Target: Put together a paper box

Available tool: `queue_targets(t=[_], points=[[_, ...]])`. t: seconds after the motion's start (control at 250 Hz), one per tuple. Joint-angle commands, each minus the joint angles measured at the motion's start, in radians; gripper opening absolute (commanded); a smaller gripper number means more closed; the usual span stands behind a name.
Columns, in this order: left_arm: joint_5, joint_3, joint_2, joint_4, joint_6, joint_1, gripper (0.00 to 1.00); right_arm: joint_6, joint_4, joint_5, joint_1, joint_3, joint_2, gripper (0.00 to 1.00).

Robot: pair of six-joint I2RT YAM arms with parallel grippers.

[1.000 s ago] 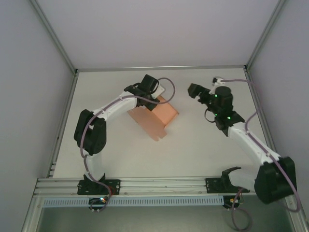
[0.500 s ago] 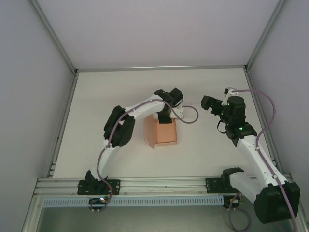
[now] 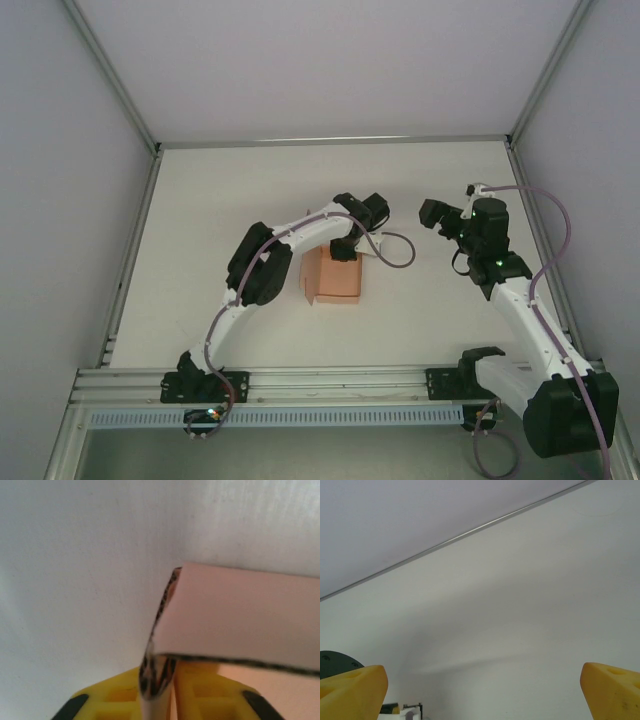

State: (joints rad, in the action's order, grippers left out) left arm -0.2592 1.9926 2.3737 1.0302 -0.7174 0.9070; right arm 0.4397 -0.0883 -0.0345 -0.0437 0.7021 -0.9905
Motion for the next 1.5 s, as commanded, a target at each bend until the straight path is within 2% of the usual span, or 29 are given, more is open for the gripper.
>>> queue_targets(t=[0.0,0.084,0.24,0.312,0.327,0.371,0.503,0.587,0.703,0.803,0.931,1.006,1.082,1.238,1.382,1.458,1.494], points=[[0.044,-0.047,-0.029,-0.055,0.001,-0.013,0.25,-0.024,-0.024,-0.010,0.011,-0.003,0.002,0.99],[0.054,-0.061,-0.088,-0.082,-0.012,-0.020,0.37,-0.022,-0.030,-0.023,0.015,-0.002,0.000,1.00],[0.096,-0.063,-0.166,-0.097,-0.021,-0.029,0.67,-0.022,-0.033,-0.051,0.021,-0.004,-0.004,1.00],[0.123,-0.069,-0.196,-0.102,-0.017,-0.031,0.77,-0.039,-0.034,-0.074,0.026,-0.004,-0.007,1.00],[0.128,-0.072,-0.203,-0.104,-0.017,-0.033,0.86,-0.043,-0.036,-0.079,0.026,-0.004,-0.009,1.00],[0.153,-0.079,-0.221,-0.107,-0.014,-0.037,1.00,-0.051,-0.036,-0.089,0.027,-0.003,-0.013,1.00],[0.211,-0.111,-0.280,-0.135,0.006,-0.049,1.00,-0.079,-0.034,-0.114,0.030,0.004,-0.029,1.00],[0.278,-0.134,-0.339,-0.192,0.082,-0.086,1.00,-0.146,-0.022,-0.179,0.031,0.013,-0.051,1.00],[0.381,-0.242,-0.483,-0.407,0.330,-0.201,1.00,-0.261,-0.067,-0.377,0.027,0.076,-0.133,1.00],[0.383,-0.358,-0.620,-0.571,0.621,-0.307,1.00,-0.433,-0.176,-0.491,-0.038,0.168,-0.243,1.00],[0.292,-0.534,-0.781,-0.670,0.916,-0.424,1.00,-0.759,-0.361,-0.411,-0.235,0.310,-0.419,1.00],[0.244,-0.656,-0.868,-0.711,1.004,-0.479,1.00,-0.910,-0.468,-0.323,-0.347,0.414,-0.549,1.00],[0.208,-0.764,-0.943,-0.726,1.064,-0.528,1.00,-1.009,-0.537,-0.275,-0.415,0.512,-0.675,0.95],[0.166,-0.899,-1.037,-0.706,1.128,-0.574,1.00,-1.071,-0.634,-0.232,-0.473,0.681,-0.870,0.86],[0.162,-0.967,-1.064,-0.712,1.141,-0.592,1.00,-1.081,-0.652,-0.194,-0.496,0.744,-0.961,0.77],[0.164,-0.967,-1.058,-0.702,1.139,-0.593,1.00,-1.054,-0.624,-0.159,-0.498,0.753,-0.986,0.61],[0.165,-0.964,-1.054,-0.698,1.135,-0.595,1.00,-1.038,-0.608,-0.143,-0.499,0.755,-0.996,0.49]])
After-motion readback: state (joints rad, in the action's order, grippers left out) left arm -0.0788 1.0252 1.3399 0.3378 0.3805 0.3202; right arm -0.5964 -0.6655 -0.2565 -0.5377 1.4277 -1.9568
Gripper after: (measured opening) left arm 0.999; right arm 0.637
